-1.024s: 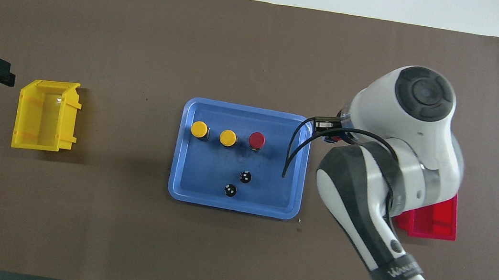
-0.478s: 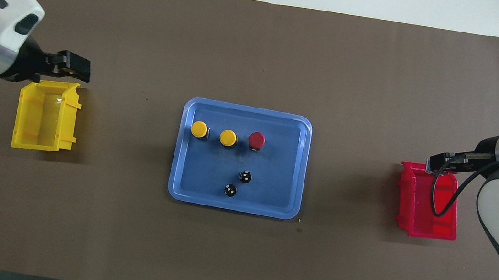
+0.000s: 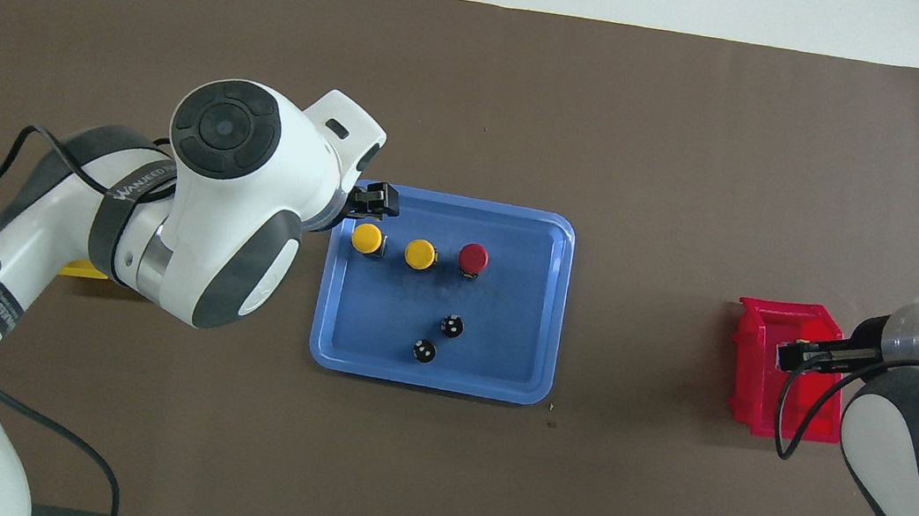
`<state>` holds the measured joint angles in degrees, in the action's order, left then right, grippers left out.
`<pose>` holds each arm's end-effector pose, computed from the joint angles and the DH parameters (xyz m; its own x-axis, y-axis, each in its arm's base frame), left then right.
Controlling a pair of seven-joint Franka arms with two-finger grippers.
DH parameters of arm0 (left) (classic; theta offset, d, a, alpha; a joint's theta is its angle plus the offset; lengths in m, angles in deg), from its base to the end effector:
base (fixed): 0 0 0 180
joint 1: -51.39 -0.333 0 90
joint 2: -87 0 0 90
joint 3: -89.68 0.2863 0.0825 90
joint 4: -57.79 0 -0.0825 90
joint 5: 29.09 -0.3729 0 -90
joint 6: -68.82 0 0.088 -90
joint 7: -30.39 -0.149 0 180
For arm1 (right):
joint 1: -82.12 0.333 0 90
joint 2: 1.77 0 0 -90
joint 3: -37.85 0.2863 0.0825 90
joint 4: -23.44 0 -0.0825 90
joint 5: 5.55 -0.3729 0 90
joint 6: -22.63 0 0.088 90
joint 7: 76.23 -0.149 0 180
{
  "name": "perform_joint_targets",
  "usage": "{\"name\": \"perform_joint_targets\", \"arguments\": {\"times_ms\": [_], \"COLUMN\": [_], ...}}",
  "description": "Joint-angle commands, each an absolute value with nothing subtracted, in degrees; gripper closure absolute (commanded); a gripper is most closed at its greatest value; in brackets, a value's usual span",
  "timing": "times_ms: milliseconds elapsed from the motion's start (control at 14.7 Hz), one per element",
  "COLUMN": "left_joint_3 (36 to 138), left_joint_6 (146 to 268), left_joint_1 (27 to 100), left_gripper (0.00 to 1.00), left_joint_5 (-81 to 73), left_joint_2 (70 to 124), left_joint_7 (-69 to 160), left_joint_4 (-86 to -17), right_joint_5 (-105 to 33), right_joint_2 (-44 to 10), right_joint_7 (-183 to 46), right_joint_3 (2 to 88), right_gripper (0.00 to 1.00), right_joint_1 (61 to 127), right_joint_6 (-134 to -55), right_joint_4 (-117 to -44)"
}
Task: Sort red and yellow buttons by color
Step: 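Grasp the yellow button nearest the bin with the left gripper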
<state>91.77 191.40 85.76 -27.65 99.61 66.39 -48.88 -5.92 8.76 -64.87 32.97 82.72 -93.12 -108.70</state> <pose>0.5102 -0.3253 0.3404 0.9963 0.0775 0.0384 0.0757 -0.9961 0.0452 0.4607 -0.0334 0.3469 0.9876 0.1238 -0.0966 0.1203 -0.9919 -0.0409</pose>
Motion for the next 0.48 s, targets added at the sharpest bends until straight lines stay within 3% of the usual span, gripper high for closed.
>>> {"name": "perform_joint_targets", "arguments": {"times_ms": [0,410], "left_joint_3": [92.76,92.76], "left_joint_6": [195.90,197.41], "left_joint_1": [86.46,88.40], "left_gripper": [0.13,0.19], "left_joint_5": [-28.39,-28.39], "left_joint_2": [99.21,101.32], "left_joint_7": [67.31,68.89], "left_joint_4": [-52.33,-53.30], "right_joint_5": [-5.20,-5.20], "right_joint_2": [11.06,11.24], "right_joint_7": [-62.87,-62.61], "right_joint_3": [33.46,33.46], "right_gripper": [0.85,0.85], "right_joint_1": [80.64,79.05], "right_joint_6": [-96.45,-100.68], "right_joint_4": [-112.86,-118.14]}}
